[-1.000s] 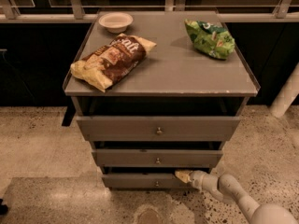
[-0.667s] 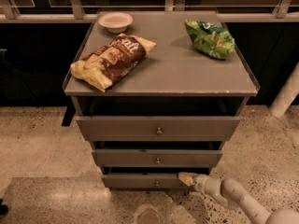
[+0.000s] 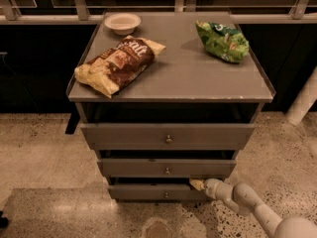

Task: Open bottom drawer

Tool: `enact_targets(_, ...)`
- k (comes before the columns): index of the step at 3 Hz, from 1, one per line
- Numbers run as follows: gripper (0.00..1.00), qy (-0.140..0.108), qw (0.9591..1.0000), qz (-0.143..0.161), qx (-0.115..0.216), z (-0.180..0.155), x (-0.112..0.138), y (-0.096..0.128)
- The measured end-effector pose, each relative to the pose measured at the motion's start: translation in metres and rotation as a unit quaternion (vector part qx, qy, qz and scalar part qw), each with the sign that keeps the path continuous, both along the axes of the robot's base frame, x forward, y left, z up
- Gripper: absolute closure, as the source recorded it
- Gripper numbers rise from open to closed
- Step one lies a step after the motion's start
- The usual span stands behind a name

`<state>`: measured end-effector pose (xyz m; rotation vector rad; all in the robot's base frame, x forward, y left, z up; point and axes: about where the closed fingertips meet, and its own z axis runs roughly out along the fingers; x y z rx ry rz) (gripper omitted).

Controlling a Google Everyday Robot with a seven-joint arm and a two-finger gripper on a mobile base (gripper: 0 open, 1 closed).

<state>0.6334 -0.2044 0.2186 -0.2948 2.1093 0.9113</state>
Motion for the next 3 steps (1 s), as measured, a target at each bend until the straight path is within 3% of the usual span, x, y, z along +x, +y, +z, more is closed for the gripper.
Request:
enact_targets(1, 1.00, 0.007, 1.0000, -0.003, -0.001, -0.005, -0.001, 0.003)
enact_targets(3, 1.00, 0.035, 0.9986, -0.008, -0.040, -0.025, -0.009, 0.007)
